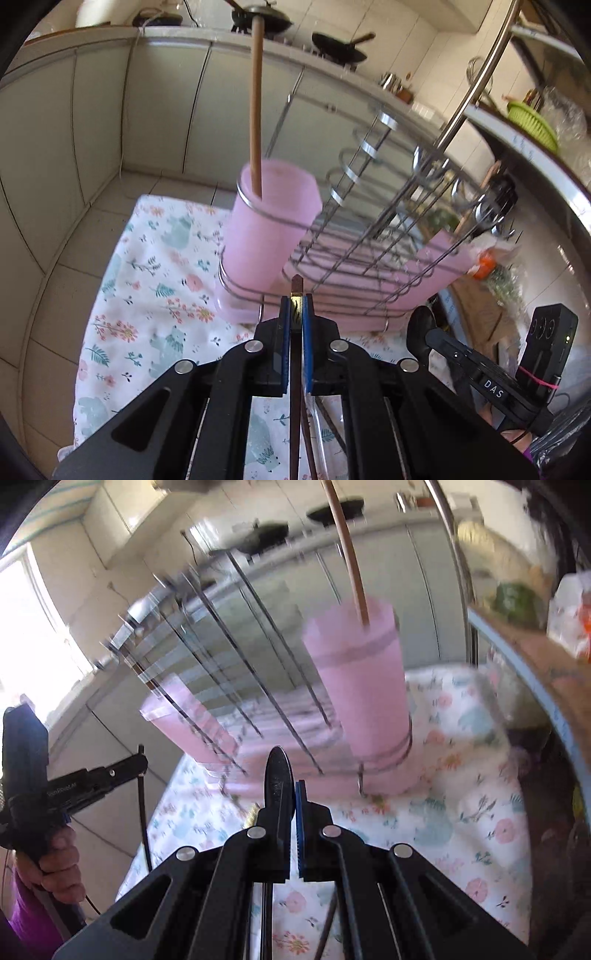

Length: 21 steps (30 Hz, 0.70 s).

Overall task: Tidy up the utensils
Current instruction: 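Lift the chopsticks with the left tool while the right tool lifts the spoon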

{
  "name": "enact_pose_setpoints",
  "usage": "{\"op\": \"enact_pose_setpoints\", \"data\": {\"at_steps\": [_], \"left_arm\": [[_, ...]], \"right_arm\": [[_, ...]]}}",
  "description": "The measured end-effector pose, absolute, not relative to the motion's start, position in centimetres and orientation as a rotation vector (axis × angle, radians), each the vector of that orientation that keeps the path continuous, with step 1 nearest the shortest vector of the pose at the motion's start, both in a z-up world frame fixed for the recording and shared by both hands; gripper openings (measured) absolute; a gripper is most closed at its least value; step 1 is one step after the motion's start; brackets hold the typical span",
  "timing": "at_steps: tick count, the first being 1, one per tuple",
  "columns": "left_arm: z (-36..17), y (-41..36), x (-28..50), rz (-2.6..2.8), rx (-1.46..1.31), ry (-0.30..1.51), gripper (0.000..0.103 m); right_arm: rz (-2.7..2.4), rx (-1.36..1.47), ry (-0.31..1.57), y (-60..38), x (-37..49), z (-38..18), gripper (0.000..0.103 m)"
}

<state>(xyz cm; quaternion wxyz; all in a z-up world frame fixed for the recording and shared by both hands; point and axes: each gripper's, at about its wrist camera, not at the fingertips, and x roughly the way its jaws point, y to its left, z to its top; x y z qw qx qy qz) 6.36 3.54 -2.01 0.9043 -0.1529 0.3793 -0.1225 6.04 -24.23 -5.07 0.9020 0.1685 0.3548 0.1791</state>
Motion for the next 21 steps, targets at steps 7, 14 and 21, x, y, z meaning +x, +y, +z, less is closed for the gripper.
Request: {"op": "enact_pose_setpoints", "data": {"at_steps": [7,14,21], "left_arm": [[1.4,5.4,5.4,-0.269,-0.369,0.654,0.005],[5.8,6.3,4.0,-0.27,-0.359,0.509,0.005],[9.0,6.3,3.6,-0.298,-0.347,0.414,0.005]], "right_arm": [[0.337,0.295,0.538,-24.5,4.3,-0.2,0.002],[0.277,0.226,0.347,-24.5,3.1,4.7,0.003],[0.328,0.294,0.281,-25.8,2.8,7.0,0.002]]}}
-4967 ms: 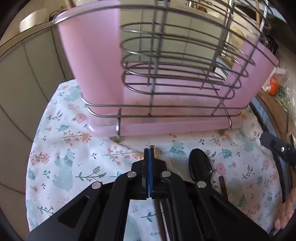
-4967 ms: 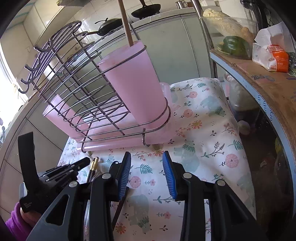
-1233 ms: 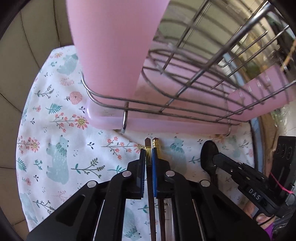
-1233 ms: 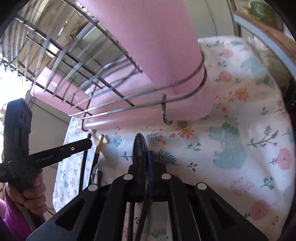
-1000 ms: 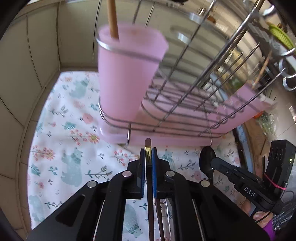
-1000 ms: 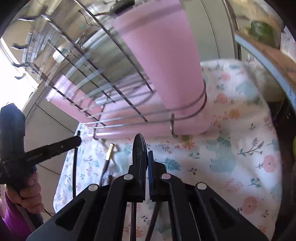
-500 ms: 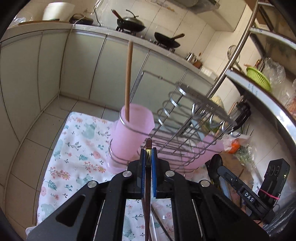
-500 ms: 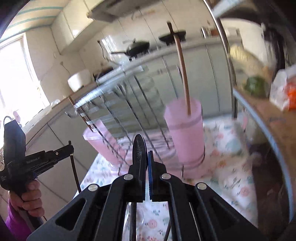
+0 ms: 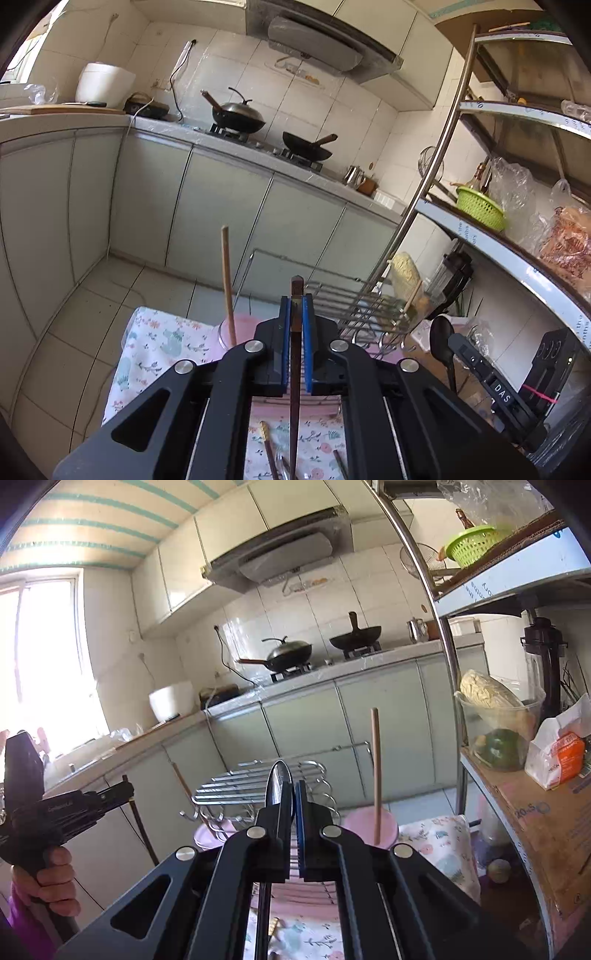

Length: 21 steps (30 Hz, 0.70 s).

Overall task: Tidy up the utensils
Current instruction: 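Lift the chopsticks with the left tool while the right tool lifts the spoon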

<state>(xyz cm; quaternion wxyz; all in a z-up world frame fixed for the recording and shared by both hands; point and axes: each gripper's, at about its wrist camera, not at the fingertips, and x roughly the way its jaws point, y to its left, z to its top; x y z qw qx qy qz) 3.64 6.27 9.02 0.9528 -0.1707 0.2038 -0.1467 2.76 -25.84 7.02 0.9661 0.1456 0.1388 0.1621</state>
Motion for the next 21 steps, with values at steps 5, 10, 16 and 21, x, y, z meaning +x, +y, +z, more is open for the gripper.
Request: {"op": "enact_pose_setpoints", "data": {"at_steps": [5,10,16,21], "left_arm": [[10.2,6.0,3.4,-0.313,-0.344,0.376,0.005],[12.4,6.0,3.3,-0.288,-0.314,0.3,0.005],[16.2,6.5,3.7,-0.264,-0.296,0.193,0.005],[18.6,6.8,4.7,-0.216,-0.269,0.112,0.005]], "right_arm": [[0.358,0.274,0.256,-25.1,2.5,7.6,0.002],[0.349,0.258,0.098,-25.3,2.2,10.2,0.002],[0.269,0.274,-0.087,-26.8,3.9,12.5,0.002],[0.221,0.27,-0.152,-27.5,6.3,13.0,0.002]]}}
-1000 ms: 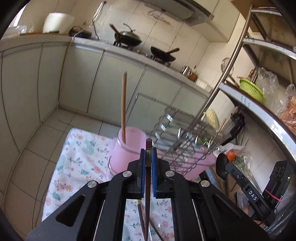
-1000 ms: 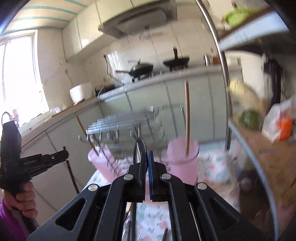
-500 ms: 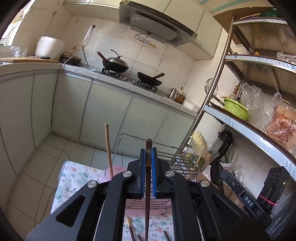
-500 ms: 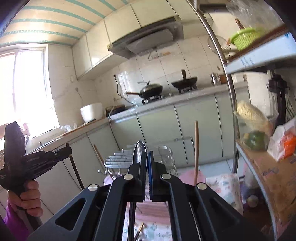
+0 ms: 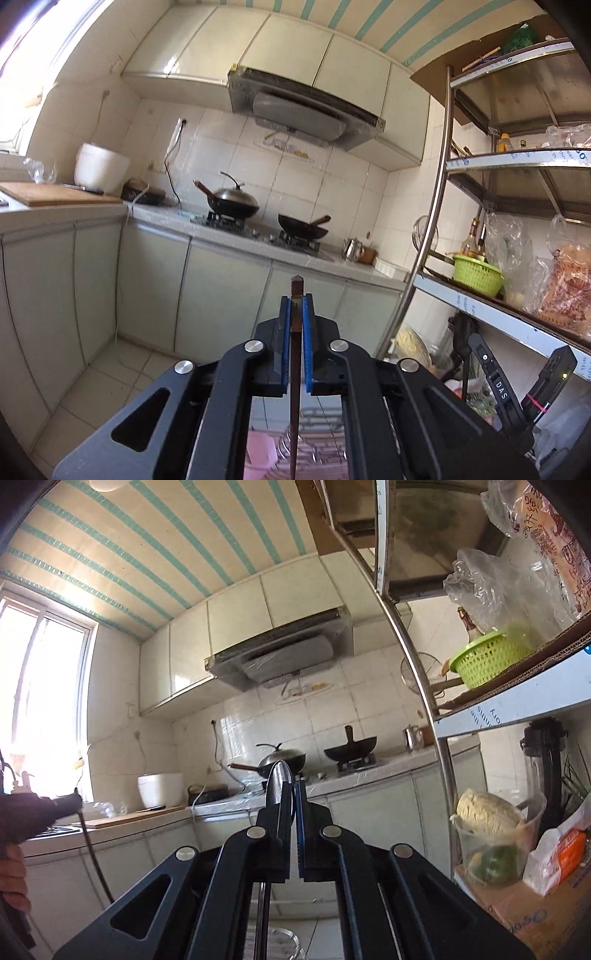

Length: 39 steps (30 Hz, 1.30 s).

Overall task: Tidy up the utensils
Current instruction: 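Lift the chopsticks with the left tool while the right tool lifts the spoon, then lower the chopsticks into the pink cup with the left tool while the right lowers the spoon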

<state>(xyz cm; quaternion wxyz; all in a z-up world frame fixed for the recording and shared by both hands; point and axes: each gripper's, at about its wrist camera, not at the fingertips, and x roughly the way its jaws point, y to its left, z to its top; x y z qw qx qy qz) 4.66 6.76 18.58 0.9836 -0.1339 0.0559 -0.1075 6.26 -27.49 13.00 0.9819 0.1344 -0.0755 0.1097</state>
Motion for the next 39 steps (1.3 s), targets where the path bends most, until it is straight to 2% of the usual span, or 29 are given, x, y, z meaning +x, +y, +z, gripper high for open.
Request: {"op": "enact_pose_setpoints", "data": {"at_steps": [7,18,31,39], "left_arm": [[17.7,6.0,7.3,-0.139,-0.191,0.078,0.005],[11.8,5.5,11.1,-0.137,-0.184,0.212,0.005],[9.0,5.7,12.2,-0.143,-0.211,0.279,0.005],[8.3,5.6,12.6,-0.145,-0.22,0.296,0.005]], "right_arm": [[0.179,0.251,-0.193,-27.7,9.8,12.0,0.002],[0.141,0.27,-0.174,-29.0,13.8,9.0,0.002],[0.071,0.203,-0.15,-29.2,14.5,6.1,0.002],[0.057,0.144,-0.198,-28.5,14.3,7.0,0.002]]}}
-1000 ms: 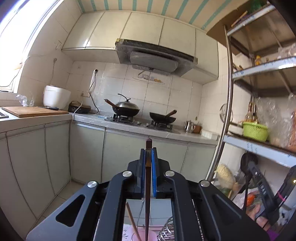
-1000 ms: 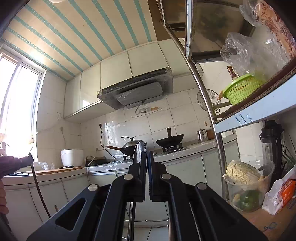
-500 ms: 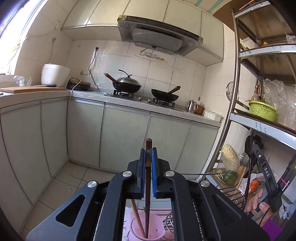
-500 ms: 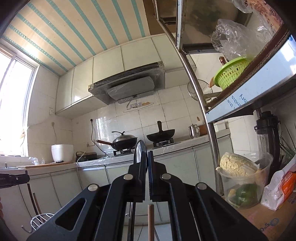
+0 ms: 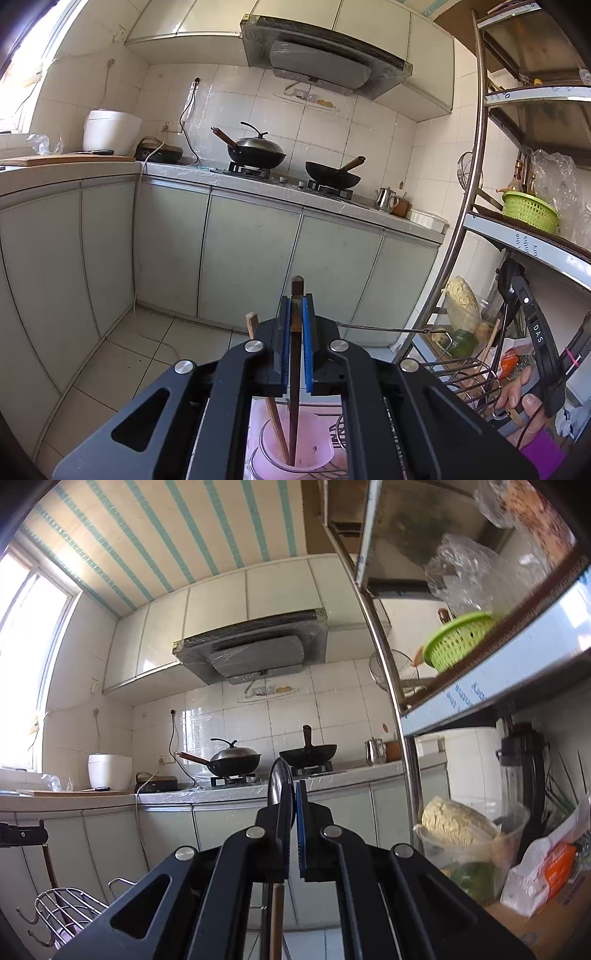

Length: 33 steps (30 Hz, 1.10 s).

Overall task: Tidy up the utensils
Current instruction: 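Lower the chopsticks into the pink cup with the left tool while the right lowers the spoon, then open both tools, releasing the chopsticks and the black spoon into the cups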

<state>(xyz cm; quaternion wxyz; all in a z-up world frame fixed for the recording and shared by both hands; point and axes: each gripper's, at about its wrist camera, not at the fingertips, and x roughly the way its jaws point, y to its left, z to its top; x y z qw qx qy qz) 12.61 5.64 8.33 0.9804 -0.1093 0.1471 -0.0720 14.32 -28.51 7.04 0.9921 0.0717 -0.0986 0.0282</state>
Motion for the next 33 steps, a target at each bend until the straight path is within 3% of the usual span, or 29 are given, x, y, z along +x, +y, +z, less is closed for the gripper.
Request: {"op": "enact_pose_setpoints", "data": {"at_steps": [9,19,24,28,33], "left_arm": [[7.4,5.4,12.8,-0.151,-0.211,0.34,0.005],[7.0,5.3,12.5,-0.179,-0.243,0.429,0.007],[6.5,5.4,12.8,-0.205,-0.28,0.493,0.028],[6.4,5.1,12.4,-0.217,-0.282,0.522,0.035],[6.7,4.8,11.1,-0.209,-0.257,0.512,0.036]], "right_arm": [[0.069,0.15,-0.124,-28.5,13.5,5.4,0.002],[0.098,0.169,0.107,-27.9,11.2,3.9,0.004],[0.131,0.171,0.203,-27.5,10.2,3.9,0.005],[0.138,0.154,0.25,-27.4,9.7,3.7,0.017],[0.135,0.162,0.281,-27.8,8.4,3.4,0.017]]}}
